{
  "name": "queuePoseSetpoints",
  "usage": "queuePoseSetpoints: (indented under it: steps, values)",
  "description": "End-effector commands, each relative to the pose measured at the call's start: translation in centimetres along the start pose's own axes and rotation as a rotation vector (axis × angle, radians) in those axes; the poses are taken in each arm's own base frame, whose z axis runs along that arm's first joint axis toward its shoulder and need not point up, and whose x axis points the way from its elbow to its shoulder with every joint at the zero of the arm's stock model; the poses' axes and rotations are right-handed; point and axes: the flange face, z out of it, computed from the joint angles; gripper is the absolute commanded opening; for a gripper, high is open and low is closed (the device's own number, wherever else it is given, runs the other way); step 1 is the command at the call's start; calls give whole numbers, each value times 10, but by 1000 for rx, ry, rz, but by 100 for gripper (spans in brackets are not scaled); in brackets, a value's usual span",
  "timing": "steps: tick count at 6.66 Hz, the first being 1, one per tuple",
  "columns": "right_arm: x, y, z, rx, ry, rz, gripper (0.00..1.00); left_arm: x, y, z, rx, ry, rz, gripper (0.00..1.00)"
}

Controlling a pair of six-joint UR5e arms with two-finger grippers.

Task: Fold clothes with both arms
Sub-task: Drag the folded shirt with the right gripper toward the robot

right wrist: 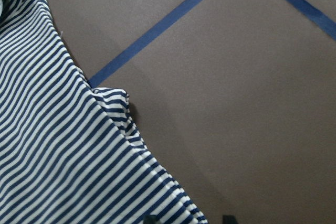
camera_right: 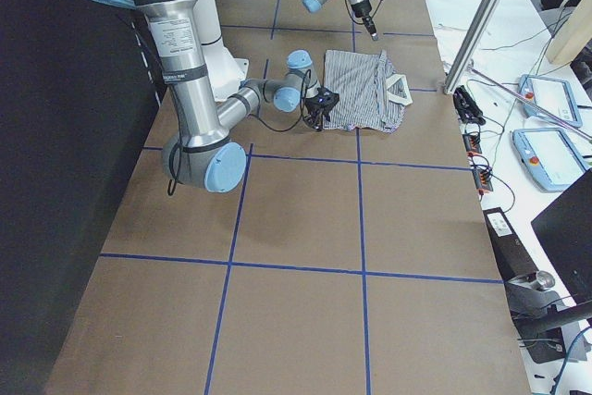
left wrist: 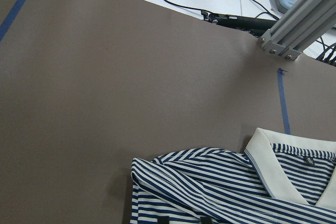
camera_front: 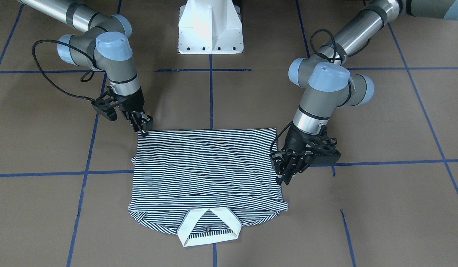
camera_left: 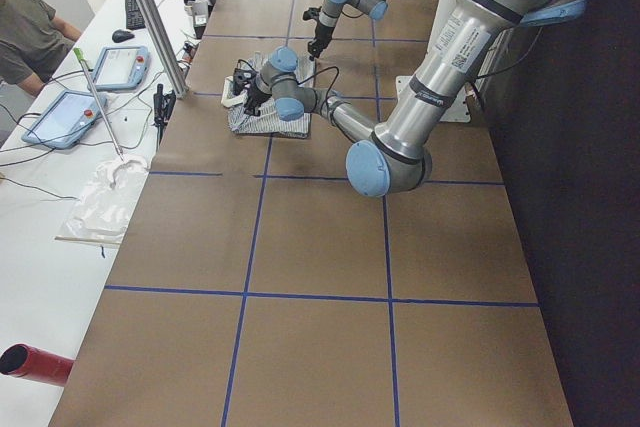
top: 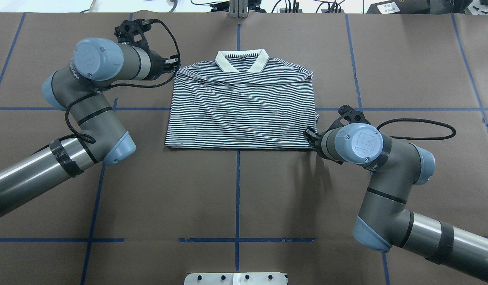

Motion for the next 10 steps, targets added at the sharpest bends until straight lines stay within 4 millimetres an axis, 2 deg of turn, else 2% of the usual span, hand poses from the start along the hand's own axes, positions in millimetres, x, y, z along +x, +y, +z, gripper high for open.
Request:
queuePoseSetpoints:
  steps: [1, 2, 3, 4, 5, 6, 7, 8, 9, 10]
  values:
    - [-3, 2, -6, -8, -12, -1, 0, -2, 1, 0, 0, -2, 0, 32]
    - [-8, 4, -21, -19, -39, 0, 0, 1, 0, -1, 1, 1, -1, 32]
    - [-3, 24, -46, -61, -71, -21, 0, 1, -1, -1, 3, 2, -3, 32]
    - [32, 64, -73, -110, -8, -80, 0, 5, -1, -3, 3, 10, -1, 32]
    - [69, 100, -121, -168, 57, -144, 0, 13, -1, -14, 6, 36, 0, 32]
    - [108, 140, -157, -262, 137, -175, 0, 15, -1, -18, 5, 45, 1, 32]
    - [149, 198, -167, -361, 230, -204, 0, 28, 1, -33, 6, 79, 8, 34]
    - [166, 226, -170, -396, 260, -227, 26, 46, 17, -52, -37, 132, 21, 37]
    - [165, 229, -171, -392, 257, -210, 99, 53, 22, -63, -72, 161, -7, 41]
    - [156, 216, -171, -375, 241, -184, 100, 55, 48, -81, -137, 197, -93, 44]
